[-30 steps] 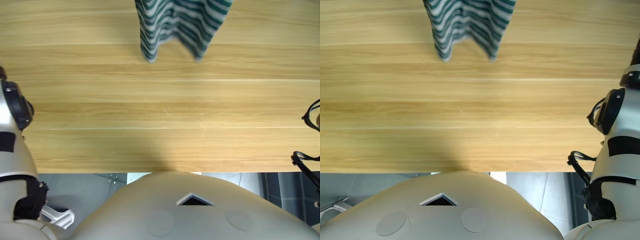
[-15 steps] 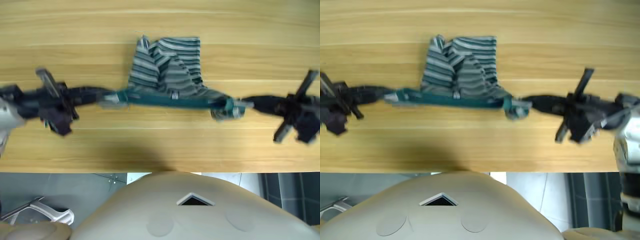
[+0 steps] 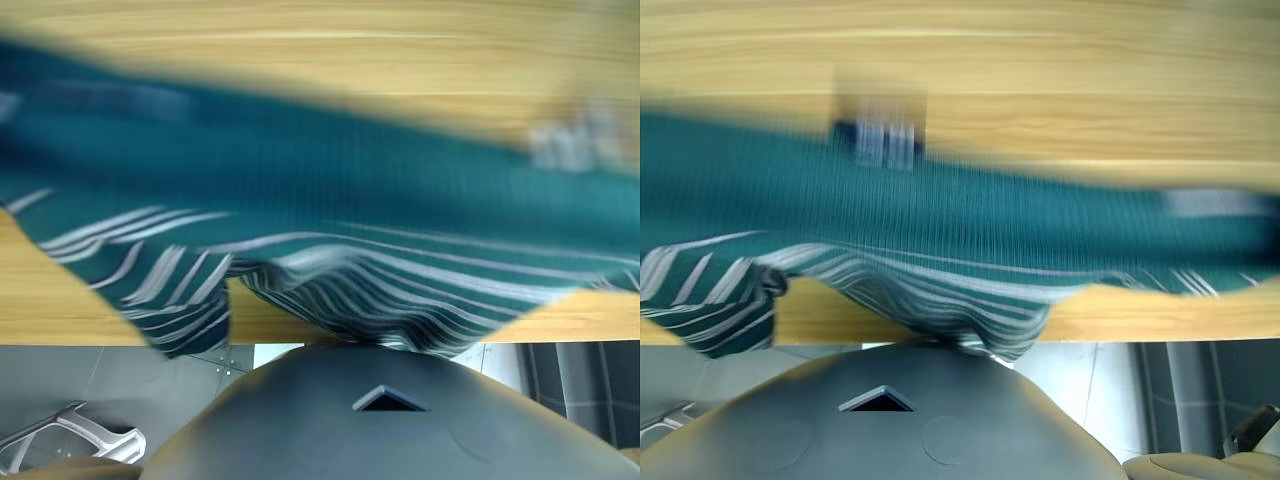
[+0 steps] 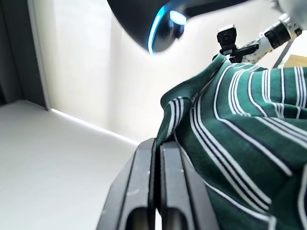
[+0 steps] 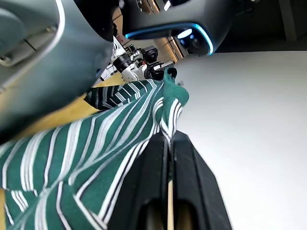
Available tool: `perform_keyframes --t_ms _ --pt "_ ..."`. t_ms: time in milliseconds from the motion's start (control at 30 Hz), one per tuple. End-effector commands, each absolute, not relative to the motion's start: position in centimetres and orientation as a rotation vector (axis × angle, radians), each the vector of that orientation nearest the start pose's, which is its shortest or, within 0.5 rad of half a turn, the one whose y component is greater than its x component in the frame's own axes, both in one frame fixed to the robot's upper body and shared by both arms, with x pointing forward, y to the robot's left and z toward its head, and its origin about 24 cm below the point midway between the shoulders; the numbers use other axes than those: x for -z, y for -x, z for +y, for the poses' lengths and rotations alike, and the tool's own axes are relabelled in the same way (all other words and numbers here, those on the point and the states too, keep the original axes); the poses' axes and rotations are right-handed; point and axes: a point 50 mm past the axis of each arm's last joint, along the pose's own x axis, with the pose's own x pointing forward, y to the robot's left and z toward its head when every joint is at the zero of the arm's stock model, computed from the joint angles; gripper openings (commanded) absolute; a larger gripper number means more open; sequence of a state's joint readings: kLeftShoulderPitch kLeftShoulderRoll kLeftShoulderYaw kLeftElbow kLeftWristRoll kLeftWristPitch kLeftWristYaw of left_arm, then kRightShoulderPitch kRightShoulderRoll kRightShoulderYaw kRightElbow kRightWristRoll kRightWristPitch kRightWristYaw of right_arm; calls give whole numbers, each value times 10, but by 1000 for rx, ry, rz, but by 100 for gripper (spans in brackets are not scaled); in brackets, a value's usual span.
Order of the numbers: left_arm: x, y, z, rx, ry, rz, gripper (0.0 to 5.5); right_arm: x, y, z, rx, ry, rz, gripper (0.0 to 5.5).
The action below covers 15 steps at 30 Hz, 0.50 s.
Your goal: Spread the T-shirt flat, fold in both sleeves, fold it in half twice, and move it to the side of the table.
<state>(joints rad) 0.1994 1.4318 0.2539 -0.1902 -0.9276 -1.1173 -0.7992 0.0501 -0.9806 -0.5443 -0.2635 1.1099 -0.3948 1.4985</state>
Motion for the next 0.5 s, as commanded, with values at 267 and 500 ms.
perform_keyframes --t_ms 267,500 --pt "-295 -411 235 167 -1057 -128 3 -316 -409 -242 -7 1086 -154 0" --pt "-434 -329 293 -441 -464 -1028 3 -423 -325 -285 719 1023 -1043 0"
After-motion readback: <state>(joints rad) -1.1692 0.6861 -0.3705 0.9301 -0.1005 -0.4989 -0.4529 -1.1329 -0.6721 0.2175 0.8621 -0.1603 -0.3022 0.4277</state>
